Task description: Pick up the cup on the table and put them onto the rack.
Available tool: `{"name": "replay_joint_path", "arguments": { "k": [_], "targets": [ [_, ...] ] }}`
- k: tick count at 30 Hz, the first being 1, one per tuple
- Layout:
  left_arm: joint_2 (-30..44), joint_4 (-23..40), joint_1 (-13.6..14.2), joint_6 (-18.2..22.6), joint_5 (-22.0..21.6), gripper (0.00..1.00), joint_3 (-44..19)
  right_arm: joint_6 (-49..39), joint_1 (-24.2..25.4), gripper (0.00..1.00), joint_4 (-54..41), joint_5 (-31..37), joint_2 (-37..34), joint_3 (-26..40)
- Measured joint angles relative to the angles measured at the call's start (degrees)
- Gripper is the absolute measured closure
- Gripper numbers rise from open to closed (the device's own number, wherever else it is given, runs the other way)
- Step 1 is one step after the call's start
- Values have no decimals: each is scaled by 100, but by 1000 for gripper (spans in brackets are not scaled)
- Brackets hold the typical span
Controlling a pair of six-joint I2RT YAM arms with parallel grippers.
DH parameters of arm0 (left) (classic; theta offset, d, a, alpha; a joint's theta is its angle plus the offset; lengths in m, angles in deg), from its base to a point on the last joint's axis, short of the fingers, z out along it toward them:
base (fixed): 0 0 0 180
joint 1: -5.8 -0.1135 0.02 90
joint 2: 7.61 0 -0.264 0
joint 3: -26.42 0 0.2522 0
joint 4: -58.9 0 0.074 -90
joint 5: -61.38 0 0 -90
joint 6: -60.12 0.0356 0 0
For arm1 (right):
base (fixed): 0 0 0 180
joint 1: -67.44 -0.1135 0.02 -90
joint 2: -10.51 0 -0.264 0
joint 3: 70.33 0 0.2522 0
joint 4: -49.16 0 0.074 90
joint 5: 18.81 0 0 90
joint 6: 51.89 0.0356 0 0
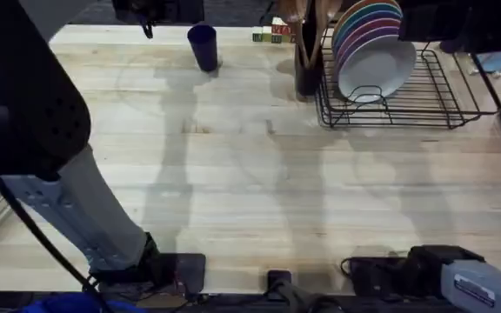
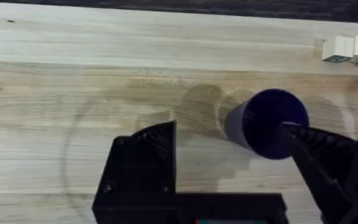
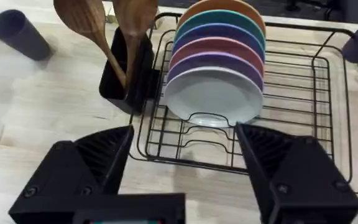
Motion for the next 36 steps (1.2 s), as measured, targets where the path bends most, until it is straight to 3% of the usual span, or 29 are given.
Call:
{"name": "replay_joint_path", "arguments": {
  "k": [24,26,34,36],
  "targets": [
    [739,-94,0,-220,180,28,-9,0,0,5,0,0,-1,0],
    [751,-139,0,-265,180,108,-9,0,0,5,0,0,-2,0],
    [749,-179,0,-372,200,802,-15,0,0,5,0,0,-1,0],
    [749,-181,0,-412,209,937,-15,0,0,5,0,0,-2,0]
  ]
}}
